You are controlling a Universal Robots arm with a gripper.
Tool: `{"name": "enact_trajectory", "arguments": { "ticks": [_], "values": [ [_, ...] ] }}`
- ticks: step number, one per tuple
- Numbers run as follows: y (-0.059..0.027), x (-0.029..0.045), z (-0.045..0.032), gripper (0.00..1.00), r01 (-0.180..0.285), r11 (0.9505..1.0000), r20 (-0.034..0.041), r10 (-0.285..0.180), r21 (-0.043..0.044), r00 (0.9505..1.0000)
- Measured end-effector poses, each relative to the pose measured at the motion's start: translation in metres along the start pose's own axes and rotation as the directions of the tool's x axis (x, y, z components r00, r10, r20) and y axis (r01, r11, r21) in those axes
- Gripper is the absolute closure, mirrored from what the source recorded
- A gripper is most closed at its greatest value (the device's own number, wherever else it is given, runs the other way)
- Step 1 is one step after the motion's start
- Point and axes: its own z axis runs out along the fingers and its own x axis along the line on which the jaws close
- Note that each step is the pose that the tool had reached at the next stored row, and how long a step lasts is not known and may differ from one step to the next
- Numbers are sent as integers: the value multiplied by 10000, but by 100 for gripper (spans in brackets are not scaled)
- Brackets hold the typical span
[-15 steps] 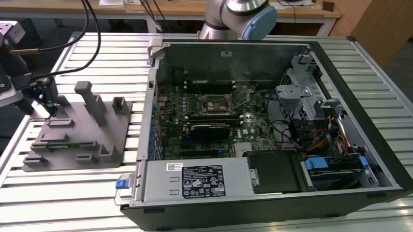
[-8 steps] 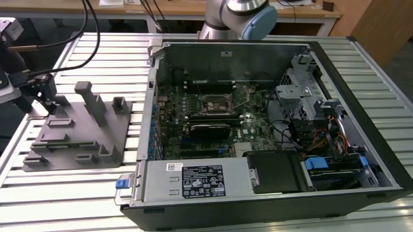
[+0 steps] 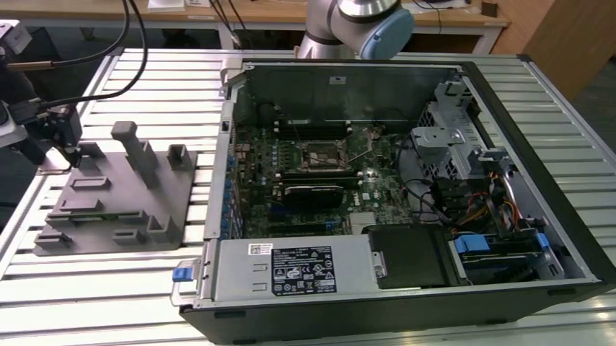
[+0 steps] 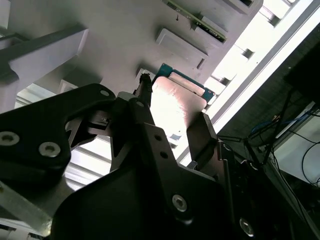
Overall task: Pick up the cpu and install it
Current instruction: 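Pick up the cpu and move it towards the insertion slot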
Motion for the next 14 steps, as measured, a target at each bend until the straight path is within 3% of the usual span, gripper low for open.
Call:
{"name": "enact_trajectory", "arguments": {
  "ticks": [14],
  "values": [
    [17, -1, -143, 47, 0, 10000, 0, 0, 0, 10000]
  ]
}}
